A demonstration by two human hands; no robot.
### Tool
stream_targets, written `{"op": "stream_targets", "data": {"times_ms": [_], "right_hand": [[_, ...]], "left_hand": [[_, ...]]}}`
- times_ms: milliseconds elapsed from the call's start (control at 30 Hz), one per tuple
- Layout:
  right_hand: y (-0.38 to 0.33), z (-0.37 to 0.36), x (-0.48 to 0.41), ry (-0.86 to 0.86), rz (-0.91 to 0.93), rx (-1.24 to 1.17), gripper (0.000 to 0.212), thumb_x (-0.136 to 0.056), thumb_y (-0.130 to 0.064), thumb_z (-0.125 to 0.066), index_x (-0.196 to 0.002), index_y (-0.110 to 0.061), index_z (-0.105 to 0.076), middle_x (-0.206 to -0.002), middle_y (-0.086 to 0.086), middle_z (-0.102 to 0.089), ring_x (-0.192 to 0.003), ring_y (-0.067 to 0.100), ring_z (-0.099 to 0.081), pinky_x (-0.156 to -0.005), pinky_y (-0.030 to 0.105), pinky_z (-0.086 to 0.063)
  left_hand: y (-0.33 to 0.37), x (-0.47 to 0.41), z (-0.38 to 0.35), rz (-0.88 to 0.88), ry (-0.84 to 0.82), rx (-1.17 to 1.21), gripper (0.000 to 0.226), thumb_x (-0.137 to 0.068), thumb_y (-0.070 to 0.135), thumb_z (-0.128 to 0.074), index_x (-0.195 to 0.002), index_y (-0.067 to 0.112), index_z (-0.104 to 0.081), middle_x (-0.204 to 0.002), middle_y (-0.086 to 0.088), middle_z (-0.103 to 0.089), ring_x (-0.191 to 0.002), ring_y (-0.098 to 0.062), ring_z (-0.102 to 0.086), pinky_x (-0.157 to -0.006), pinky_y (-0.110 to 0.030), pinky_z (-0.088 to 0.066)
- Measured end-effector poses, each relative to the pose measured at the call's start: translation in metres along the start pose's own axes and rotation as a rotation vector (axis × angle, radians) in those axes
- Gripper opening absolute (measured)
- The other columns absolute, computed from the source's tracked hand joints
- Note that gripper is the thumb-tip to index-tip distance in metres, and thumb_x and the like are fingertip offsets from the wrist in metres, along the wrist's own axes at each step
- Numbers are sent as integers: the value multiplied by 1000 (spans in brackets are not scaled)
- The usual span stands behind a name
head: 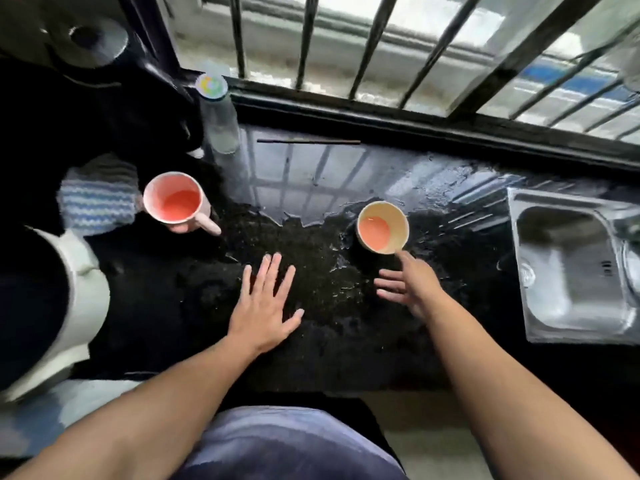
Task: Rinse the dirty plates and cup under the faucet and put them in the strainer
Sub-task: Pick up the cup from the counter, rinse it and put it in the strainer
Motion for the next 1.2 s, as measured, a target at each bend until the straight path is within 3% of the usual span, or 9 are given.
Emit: {"op": "stream_targets", "data": {"times_ms": [100,333,500,667,833,967,1100,1200], "right_hand": [[3,-23,-14,37,-39,-88,39,-100,-42,-52,-126,-14,-48,-102,20,-73,-73,26,-79,-55,36,-62],[-2,-58,-31,136,10,-272,41,-98,-8,-33,-134,0,-51,-92,19,-76,-67,22,-78,-52,29,-60],[1,-63,-10,129,-12,-311,32,-100,-6,-34,-127,-2,-50,-92,18,-77,-67,20,-78,-52,26,-60],[13,-61,42,77,48,-263,35,-98,-9,-33,-126,-3,-53,-97,19,-77,-66,20,-78,-48,23,-58],[54,-31,89,45,74,-193,37,-98,-11,-35,-131,-2,-49,-91,18,-79,-63,21,-76,-48,24,-57],[102,22,115,-3,59,-146,36,-99,-14,-36,-132,-3,-43,-100,23,-76,-67,27,-77,-55,30,-62],[160,101,135,21,84,-69,38,-96,-19,-39,-131,-6,-47,-103,21,-74,-67,29,-78,-60,37,-63],[203,168,148,21,69,-27,40,-95,-22,-40,-132,-7,-44,-97,18,-76,-68,29,-78,-62,39,-63]], "left_hand": [[-4,-1,-9,-20,34,3,97,-88,68,-47,-166,16,-22,-177,-20,-6,-164,-37,-9,-128,-66,-12],[-7,-8,-25,-45,78,31,104,-83,68,-53,-167,18,-19,-178,-19,-3,-165,-36,-5,-129,-65,-5],[-7,-5,-14,-45,44,49,98,-86,67,-50,-166,17,-25,-177,-20,-7,-165,-36,-6,-130,-62,-4],[-14,5,14,-32,40,273,75,-97,55,-38,-160,14,-40,-175,-14,-23,-163,-31,-16,-131,-58,-11],[5,23,43,-70,144,438,59,-95,36,-44,-146,8,-55,-151,-13,-56,-144,-34,-45,-121,-54,-37],[77,42,32,-67,-53,457,46,-96,16,-63,-141,13,-57,-136,-10,-64,-131,-31,-53,-112,-50,-45],[171,68,11,-108,-337,373,46,-98,16,-62,-144,18,-56,-140,-5,-64,-133,-25,-56,-112,-41,-44],[237,77,-3,-104,-499,288,34,-99,14,-62,-133,17,-65,-128,-7,-75,-119,-24,-67,-98,-33,-48]]}}
Point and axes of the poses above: each hand's wrist, its own x-axis away from the middle knuckle, its own z-axis out of the back of the hand, y = z × x, the point moved 4 cm from there along -x, towards the middle knuckle
